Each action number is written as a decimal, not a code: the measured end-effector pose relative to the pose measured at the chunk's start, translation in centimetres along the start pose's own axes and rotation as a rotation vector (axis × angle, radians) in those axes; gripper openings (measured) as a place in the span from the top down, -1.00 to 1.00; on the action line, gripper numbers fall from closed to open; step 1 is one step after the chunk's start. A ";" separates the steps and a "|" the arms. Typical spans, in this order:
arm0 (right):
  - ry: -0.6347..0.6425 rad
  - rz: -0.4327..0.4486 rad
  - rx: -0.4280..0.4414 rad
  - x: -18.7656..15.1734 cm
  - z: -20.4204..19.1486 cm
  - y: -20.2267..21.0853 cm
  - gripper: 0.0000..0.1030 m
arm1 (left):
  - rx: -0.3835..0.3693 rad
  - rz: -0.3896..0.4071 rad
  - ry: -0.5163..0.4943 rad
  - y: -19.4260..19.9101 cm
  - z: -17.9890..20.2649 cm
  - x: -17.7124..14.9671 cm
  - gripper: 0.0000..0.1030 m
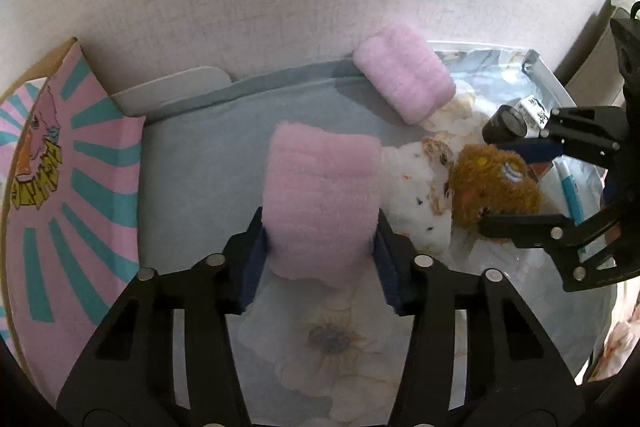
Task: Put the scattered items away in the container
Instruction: 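Grasp the pink fuzzy band with left tool while right tool grasps brown plush bear, then carry the band and bear into the cardboard box and release both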
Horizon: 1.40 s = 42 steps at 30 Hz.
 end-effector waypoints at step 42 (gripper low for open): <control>0.021 0.286 0.111 13.9 -10.3 20.3 0.28 | 0.153 0.228 0.226 26.6 -6.4 -3.6 0.17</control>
Point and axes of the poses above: each gripper's, at about its wrist camera, not at the fingertips, and y roughly against the way its jaws point, z to its right, x to its top, the point moved 9 cm from there along -y, roughly the way its jaws point, and after that the axes turned 9 degrees about -z, right-handed, at the moved point
